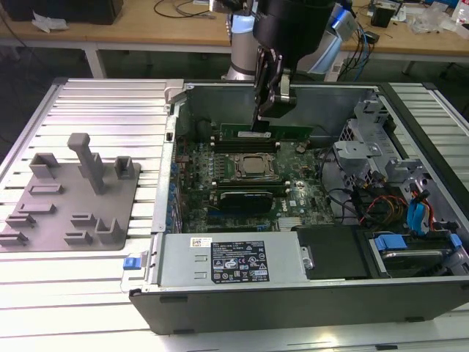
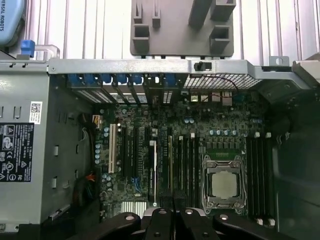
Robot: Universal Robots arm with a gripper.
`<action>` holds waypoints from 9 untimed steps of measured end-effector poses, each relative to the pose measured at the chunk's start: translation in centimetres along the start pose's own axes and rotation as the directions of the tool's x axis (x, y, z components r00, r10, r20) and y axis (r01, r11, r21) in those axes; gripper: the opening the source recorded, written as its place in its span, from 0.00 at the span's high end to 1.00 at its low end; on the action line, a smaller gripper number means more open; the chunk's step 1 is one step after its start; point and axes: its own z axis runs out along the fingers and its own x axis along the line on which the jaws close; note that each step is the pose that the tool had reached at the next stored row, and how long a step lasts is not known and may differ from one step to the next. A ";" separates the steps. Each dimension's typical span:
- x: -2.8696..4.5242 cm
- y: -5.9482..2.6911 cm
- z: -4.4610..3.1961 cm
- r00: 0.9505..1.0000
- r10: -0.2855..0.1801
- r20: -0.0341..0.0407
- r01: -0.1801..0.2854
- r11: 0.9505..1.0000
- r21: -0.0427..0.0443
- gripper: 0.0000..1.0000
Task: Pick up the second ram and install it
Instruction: 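Pick up the second ram and move it above second insertion slot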
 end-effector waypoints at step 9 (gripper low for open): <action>-2.09 -0.37 2.11 1.000 0.000 0.000 0.000 1.000 -0.003 0.91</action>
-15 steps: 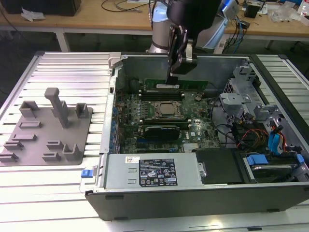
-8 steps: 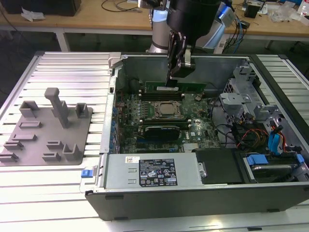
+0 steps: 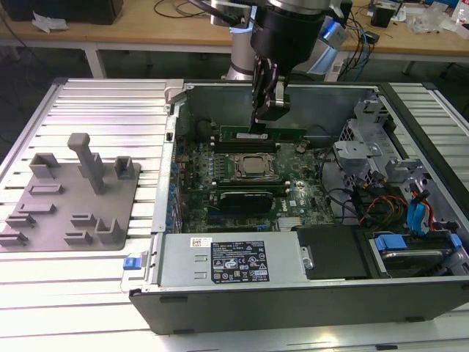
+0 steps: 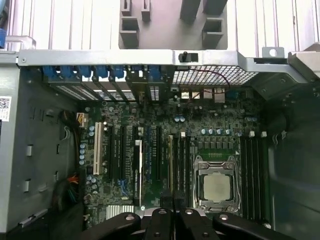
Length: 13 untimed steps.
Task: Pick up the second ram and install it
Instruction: 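Pick up the second ram and move it above second insertion slot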
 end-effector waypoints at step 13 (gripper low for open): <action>-1.94 -0.25 2.86 1.000 0.000 0.000 0.000 1.000 0.004 0.91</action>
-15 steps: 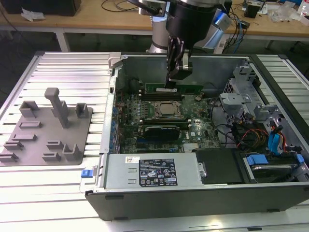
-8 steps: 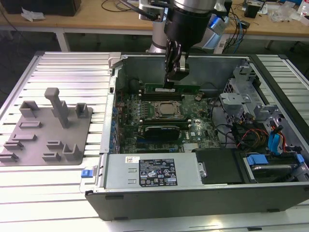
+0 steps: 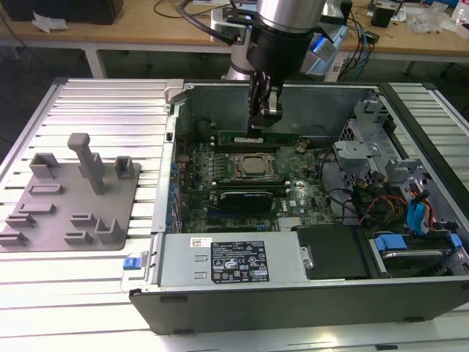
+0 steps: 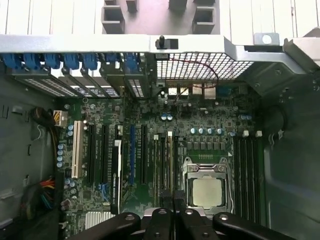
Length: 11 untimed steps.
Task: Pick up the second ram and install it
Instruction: 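Pick up the second ram and move it above second insertion slot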
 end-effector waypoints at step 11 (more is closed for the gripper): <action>-0.78 1.24 2.71 1.000 -0.003 -0.001 0.003 0.999 0.034 0.91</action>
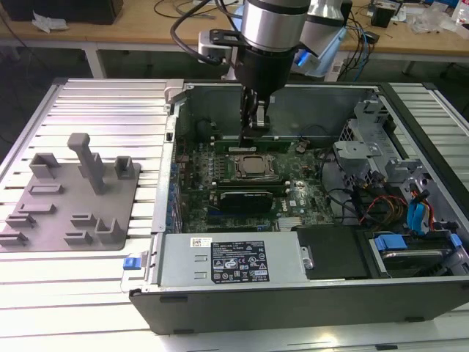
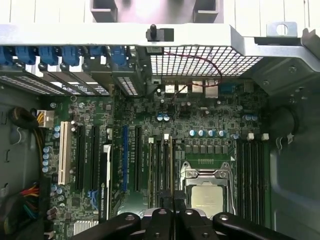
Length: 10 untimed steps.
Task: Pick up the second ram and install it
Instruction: 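Pick up the second ram and move it above second insertion slot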
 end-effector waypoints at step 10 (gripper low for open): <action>-0.31 0.08 1.74 0.999 0.046 0.000 -0.046 0.999 0.010 0.91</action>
